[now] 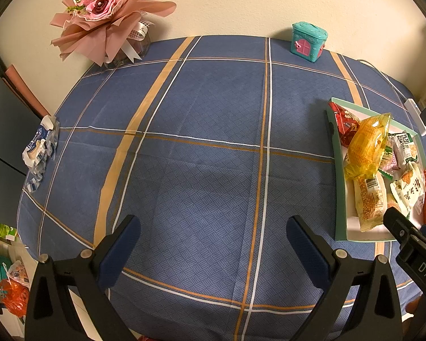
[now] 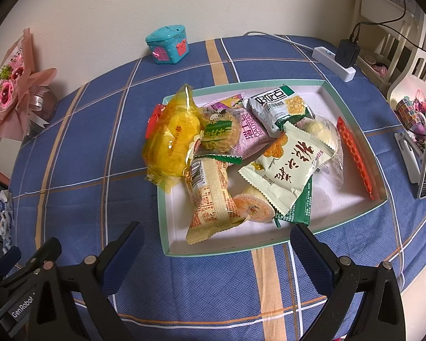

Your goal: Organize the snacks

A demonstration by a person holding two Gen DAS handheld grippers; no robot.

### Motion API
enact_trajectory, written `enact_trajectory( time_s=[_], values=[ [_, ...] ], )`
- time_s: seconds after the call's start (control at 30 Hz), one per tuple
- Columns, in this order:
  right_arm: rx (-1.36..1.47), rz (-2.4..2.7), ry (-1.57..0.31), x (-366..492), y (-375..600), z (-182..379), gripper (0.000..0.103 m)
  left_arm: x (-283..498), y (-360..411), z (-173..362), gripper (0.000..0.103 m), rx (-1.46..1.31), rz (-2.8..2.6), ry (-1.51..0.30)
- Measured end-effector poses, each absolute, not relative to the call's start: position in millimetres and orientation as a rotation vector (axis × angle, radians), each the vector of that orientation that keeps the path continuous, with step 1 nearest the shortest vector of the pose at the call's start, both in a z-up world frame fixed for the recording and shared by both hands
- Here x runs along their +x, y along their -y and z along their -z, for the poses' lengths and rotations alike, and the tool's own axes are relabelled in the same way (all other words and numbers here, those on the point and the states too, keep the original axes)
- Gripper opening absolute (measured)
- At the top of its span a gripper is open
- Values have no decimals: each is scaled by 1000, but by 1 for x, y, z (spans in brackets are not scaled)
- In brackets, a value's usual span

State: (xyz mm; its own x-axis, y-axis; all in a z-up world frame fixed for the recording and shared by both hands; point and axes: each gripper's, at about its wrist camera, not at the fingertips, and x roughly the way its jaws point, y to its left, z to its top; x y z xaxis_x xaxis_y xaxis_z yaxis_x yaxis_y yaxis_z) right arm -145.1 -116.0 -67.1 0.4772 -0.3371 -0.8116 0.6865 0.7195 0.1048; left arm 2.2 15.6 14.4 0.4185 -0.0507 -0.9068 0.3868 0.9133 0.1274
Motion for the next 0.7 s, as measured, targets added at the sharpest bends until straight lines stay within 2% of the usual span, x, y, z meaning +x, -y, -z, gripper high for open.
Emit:
enact_trajectory(
  time_s=[0.7],
  values=[
    [456, 650, -867, -146, 117, 69, 103, -3, -17, -20, 102, 320, 312, -1075]
  ],
)
